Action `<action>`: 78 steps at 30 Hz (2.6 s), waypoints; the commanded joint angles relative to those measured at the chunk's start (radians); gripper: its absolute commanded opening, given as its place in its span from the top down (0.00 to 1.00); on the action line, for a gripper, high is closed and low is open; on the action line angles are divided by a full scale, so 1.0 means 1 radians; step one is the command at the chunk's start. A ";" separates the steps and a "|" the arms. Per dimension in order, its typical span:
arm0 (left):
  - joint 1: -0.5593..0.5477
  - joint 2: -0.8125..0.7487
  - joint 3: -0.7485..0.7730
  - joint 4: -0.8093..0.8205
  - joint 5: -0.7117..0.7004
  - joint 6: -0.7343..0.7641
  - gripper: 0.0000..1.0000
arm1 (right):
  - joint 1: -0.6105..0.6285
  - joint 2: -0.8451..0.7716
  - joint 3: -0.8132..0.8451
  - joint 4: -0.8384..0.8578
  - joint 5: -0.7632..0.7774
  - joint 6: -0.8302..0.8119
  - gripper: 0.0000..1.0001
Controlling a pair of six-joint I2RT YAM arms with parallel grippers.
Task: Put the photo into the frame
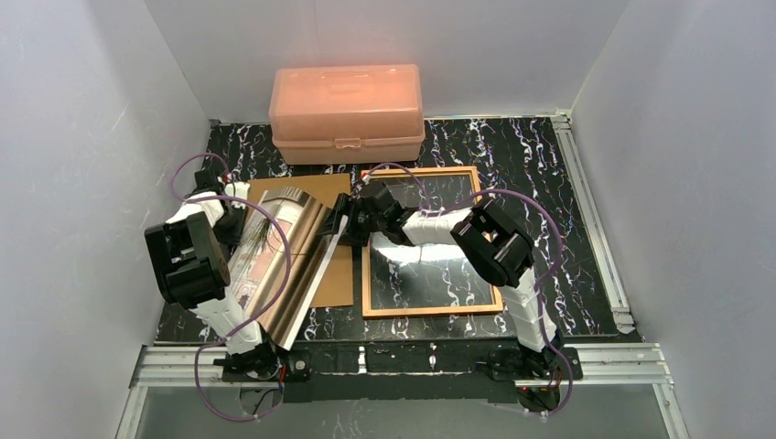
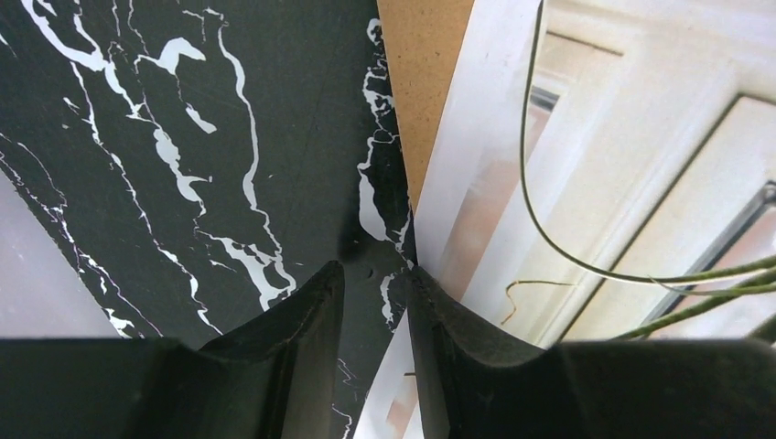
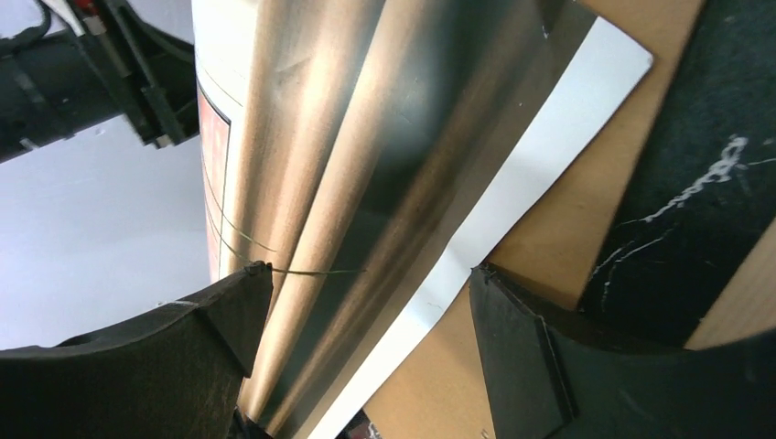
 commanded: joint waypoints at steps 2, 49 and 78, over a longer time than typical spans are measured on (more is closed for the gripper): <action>-0.041 0.030 -0.052 -0.114 0.107 -0.014 0.69 | 0.007 -0.015 -0.072 0.292 -0.093 0.108 0.14; -0.039 0.012 0.064 -0.261 0.201 -0.090 0.73 | 0.019 -0.059 -0.096 0.873 -0.196 0.304 0.29; 0.008 -0.095 0.753 -0.847 0.713 -0.139 0.24 | -0.013 -0.570 0.321 -0.540 0.065 -0.938 0.99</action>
